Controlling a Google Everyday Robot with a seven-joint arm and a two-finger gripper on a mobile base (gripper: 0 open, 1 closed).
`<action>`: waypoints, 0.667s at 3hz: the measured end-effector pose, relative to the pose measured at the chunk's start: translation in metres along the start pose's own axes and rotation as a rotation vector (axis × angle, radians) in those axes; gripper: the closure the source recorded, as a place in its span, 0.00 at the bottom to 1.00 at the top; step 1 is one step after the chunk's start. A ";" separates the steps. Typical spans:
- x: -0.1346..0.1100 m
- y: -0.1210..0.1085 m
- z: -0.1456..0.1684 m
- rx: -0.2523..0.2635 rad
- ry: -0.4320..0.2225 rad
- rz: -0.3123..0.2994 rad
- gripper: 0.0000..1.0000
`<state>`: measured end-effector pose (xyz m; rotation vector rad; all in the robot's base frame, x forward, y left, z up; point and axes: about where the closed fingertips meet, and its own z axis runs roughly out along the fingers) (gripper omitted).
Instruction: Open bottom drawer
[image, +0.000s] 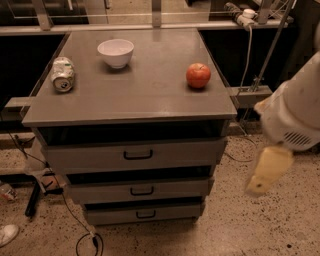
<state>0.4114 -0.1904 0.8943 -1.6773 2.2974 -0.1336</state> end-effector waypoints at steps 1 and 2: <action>0.015 0.042 0.078 -0.109 0.033 0.030 0.00; 0.015 0.042 0.078 -0.109 0.032 0.030 0.00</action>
Offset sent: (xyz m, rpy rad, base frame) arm -0.0112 0.0073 -0.0657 0.0149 0.0822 -0.0158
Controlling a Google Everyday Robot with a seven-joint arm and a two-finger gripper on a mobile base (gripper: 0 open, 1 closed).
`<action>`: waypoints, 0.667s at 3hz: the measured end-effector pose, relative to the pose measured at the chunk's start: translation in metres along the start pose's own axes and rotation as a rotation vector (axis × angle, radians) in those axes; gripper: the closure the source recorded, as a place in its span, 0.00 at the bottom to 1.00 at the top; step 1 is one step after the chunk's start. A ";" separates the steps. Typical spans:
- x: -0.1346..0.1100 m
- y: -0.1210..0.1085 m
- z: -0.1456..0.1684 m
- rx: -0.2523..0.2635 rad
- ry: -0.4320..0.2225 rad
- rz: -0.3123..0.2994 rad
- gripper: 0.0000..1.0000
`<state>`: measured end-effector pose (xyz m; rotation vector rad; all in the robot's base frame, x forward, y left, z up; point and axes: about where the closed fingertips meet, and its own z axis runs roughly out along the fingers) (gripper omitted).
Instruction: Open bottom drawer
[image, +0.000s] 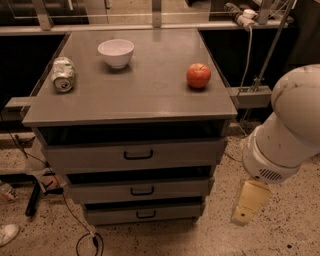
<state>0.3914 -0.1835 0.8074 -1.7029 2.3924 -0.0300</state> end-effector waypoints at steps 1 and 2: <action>-0.012 0.028 0.045 -0.085 -0.048 0.048 0.00; -0.037 0.060 0.117 -0.191 -0.095 0.121 0.00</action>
Offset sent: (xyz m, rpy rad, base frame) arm -0.0238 0.1256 -0.2160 0.3020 0.2889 -0.2152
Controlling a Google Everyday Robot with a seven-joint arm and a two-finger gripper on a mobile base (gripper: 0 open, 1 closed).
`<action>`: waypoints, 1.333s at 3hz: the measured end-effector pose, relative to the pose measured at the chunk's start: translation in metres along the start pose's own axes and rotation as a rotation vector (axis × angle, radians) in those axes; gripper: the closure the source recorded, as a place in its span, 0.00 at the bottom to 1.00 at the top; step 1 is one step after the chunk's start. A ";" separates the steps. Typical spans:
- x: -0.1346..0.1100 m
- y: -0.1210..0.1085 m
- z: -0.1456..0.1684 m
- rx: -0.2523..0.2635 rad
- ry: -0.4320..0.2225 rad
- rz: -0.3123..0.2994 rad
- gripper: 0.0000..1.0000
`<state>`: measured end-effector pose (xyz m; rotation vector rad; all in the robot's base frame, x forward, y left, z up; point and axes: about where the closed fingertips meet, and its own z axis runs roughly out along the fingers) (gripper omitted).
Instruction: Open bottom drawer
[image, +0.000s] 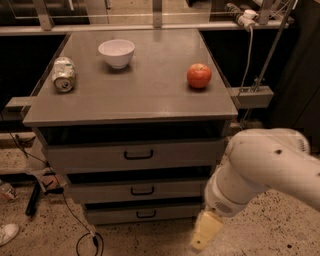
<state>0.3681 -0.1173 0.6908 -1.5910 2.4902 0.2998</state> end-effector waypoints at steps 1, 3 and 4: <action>-0.020 0.003 0.071 -0.054 -0.048 0.092 0.00; -0.032 0.008 0.118 -0.101 -0.067 0.101 0.00; -0.042 0.004 0.192 -0.132 -0.081 0.132 0.00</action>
Offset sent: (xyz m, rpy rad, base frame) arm 0.0024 0.0303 -0.0523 0.0490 0.0528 -0.0511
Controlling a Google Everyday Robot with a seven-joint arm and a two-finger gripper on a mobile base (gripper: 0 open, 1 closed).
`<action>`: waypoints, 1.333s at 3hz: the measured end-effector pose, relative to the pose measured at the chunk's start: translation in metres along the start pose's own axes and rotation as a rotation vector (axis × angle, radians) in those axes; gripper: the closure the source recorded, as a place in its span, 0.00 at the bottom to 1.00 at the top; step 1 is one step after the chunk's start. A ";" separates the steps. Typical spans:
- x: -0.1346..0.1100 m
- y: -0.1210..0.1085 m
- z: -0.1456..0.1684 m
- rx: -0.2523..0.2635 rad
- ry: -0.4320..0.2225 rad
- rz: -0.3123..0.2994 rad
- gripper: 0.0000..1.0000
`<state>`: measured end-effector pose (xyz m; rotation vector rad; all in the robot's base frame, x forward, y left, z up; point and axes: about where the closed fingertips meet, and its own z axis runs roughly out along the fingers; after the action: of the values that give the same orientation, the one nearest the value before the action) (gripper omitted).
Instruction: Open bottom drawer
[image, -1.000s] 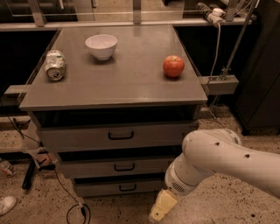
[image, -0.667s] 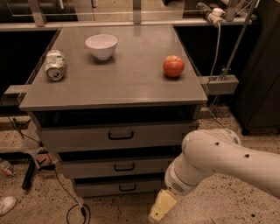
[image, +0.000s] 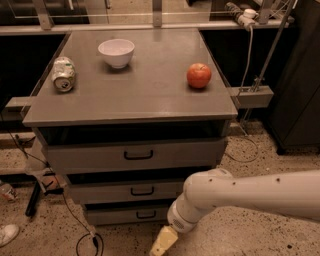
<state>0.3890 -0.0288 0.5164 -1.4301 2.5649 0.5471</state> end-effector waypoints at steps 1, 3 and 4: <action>0.003 -0.014 0.056 -0.042 -0.019 0.050 0.00; 0.007 -0.032 0.086 -0.045 -0.060 0.076 0.00; 0.011 -0.071 0.121 -0.011 -0.112 0.109 0.00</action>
Offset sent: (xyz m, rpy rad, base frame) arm 0.0108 0.0097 -0.0407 0.0255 0.0226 -0.0308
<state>0.4381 -0.0251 0.3844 -1.2314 2.5657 0.6384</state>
